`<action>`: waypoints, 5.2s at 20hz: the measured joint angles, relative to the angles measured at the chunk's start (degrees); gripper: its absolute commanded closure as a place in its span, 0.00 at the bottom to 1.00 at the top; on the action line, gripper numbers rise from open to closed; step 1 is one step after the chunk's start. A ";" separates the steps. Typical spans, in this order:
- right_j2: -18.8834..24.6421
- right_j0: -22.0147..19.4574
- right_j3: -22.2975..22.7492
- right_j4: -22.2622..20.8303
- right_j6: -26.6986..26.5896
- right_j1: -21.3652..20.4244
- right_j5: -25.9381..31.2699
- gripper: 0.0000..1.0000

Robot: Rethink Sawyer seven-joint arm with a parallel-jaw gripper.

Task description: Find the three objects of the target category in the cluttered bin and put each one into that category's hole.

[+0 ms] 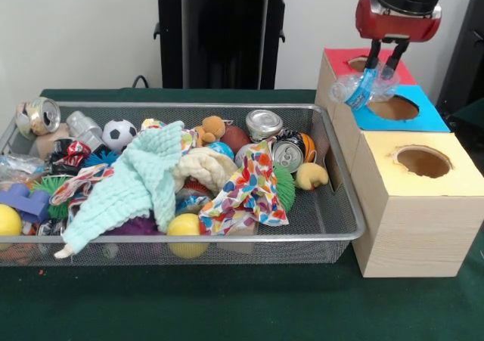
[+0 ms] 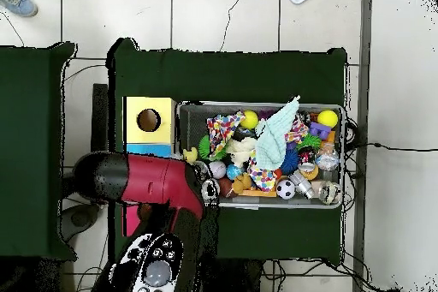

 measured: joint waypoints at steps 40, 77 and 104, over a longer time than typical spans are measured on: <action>0.24 4.80 0.32 2.59 0.38 3.64 -4.27 0.00; -2.63 3.99 -5.10 2.53 0.38 -3.81 19.40 0.00; -2.63 2.34 -23.51 2.36 1.99 3.88 19.42 1.00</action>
